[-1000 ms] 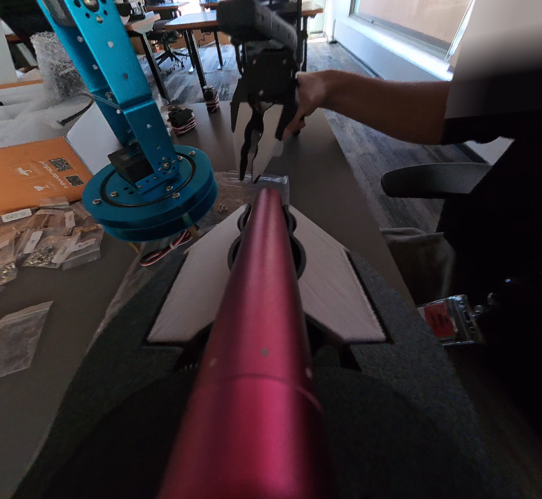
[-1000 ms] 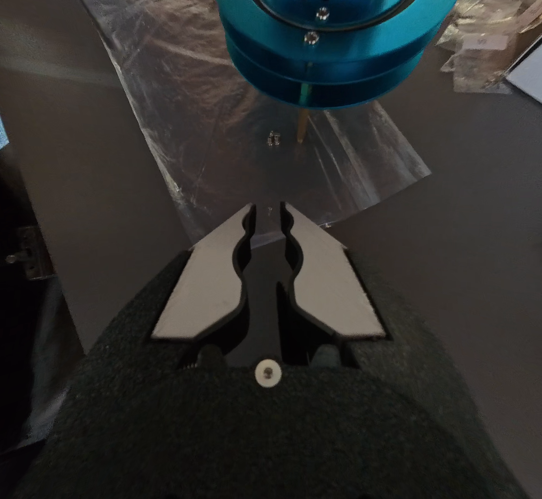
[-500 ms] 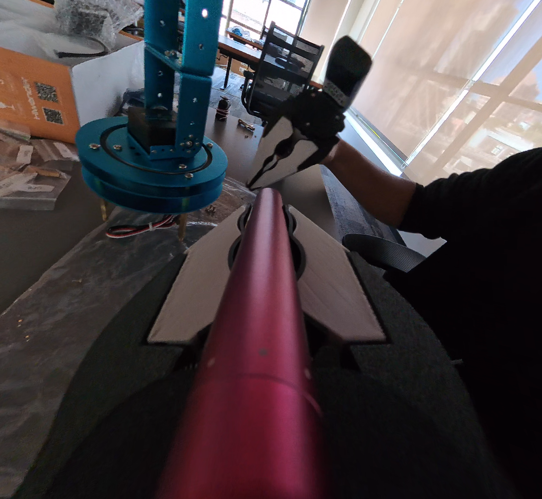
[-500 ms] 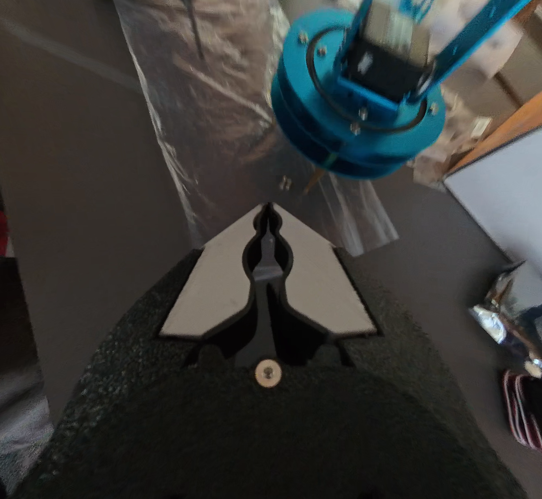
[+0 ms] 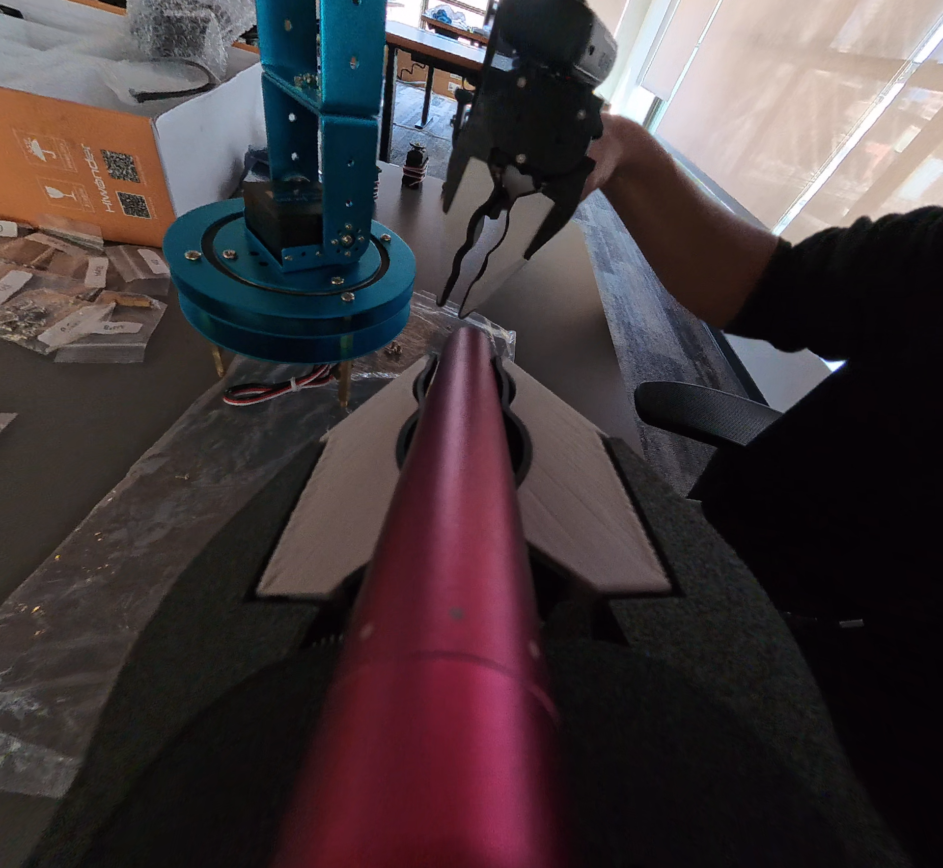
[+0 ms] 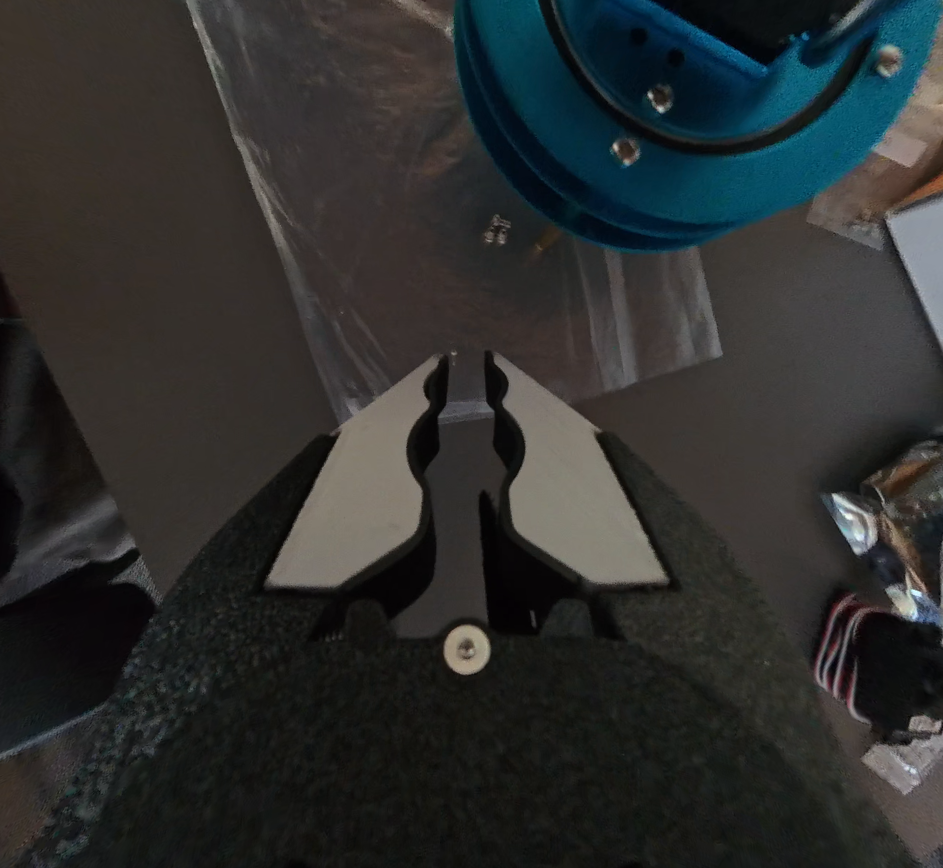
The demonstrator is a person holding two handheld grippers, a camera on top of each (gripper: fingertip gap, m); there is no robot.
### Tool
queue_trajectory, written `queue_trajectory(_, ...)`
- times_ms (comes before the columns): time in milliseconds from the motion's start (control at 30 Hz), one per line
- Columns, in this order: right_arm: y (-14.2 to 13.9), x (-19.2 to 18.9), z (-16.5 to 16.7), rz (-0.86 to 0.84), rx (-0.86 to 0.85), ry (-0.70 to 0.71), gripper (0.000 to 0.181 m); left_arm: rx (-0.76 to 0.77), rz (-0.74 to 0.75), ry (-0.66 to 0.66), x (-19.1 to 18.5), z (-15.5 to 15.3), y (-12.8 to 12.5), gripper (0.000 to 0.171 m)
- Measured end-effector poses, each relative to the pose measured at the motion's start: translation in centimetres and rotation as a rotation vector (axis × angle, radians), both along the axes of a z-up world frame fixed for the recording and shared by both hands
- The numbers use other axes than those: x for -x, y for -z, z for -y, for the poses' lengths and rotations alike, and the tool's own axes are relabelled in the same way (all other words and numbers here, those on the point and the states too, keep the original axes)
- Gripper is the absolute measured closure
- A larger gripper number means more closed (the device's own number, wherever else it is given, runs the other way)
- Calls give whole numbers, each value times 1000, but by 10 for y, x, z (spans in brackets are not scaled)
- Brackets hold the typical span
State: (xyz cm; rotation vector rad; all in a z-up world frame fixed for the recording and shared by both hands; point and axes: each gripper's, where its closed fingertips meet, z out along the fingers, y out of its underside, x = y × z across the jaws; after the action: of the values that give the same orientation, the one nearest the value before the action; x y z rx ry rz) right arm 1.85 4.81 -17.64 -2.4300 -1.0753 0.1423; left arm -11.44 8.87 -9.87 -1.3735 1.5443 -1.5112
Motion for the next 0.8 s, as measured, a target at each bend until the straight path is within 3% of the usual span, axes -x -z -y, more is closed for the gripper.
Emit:
queue_trajectory(267, 17, 2, 5, 122, 184, -84, 177, -19, 0, 19, 2, 5, 0, 151)
queue_trajectory(500, 16, 7, 5, 127, 159, -115, 181, -16, -14, 26, 1, 7, 4, 150)
queue_trajectory(633, 8, 6, 1, 119, 46, -109, 181, -11, -5, 10, 1, 4, 2, 150)
queue_trajectory(800, -29, 31, -13, 31, -249, -111, 181, -5, 11, -17, 0, -1, -1, 150)
